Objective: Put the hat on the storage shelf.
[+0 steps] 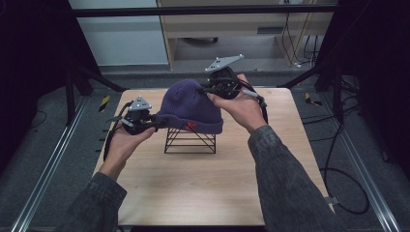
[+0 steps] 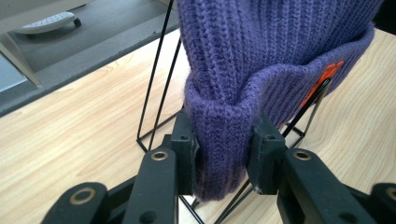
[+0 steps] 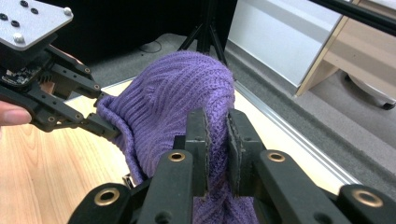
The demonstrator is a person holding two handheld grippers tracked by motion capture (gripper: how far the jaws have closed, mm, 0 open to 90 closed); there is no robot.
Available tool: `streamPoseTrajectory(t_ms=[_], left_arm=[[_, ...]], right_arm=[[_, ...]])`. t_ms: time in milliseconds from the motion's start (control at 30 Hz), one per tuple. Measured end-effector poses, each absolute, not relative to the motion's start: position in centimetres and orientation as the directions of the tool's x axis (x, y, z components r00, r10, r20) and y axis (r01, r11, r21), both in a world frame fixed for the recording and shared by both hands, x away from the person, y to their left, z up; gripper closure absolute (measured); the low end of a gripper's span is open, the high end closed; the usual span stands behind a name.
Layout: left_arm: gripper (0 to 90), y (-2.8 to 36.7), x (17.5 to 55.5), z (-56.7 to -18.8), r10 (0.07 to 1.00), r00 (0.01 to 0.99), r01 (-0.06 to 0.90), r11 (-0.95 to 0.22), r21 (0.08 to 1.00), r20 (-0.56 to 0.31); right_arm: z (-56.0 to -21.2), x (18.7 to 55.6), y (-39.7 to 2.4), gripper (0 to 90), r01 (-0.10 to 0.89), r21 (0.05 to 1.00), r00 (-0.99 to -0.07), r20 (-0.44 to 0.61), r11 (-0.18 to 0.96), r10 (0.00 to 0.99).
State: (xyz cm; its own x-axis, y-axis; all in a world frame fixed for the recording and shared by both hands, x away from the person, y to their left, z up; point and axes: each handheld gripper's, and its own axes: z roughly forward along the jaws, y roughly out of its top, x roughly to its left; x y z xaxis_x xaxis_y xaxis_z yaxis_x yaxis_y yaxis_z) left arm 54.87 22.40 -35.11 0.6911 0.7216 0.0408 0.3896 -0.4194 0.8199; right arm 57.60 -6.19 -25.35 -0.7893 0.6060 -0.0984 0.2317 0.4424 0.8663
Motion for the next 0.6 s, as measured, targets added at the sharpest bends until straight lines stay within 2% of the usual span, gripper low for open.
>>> streamPoseTrajectory(t_ms=[600], left_arm=[[66.9, 22.9, 54.5, -37.5, 0.725, 0.689, 0.417, -0.417, 0.807, 0.019]], right_arm=[[-27.8, 57.0, -5.8, 80.3, 0.266, 0.848, -0.800, -0.072, 0.459, 0.596]])
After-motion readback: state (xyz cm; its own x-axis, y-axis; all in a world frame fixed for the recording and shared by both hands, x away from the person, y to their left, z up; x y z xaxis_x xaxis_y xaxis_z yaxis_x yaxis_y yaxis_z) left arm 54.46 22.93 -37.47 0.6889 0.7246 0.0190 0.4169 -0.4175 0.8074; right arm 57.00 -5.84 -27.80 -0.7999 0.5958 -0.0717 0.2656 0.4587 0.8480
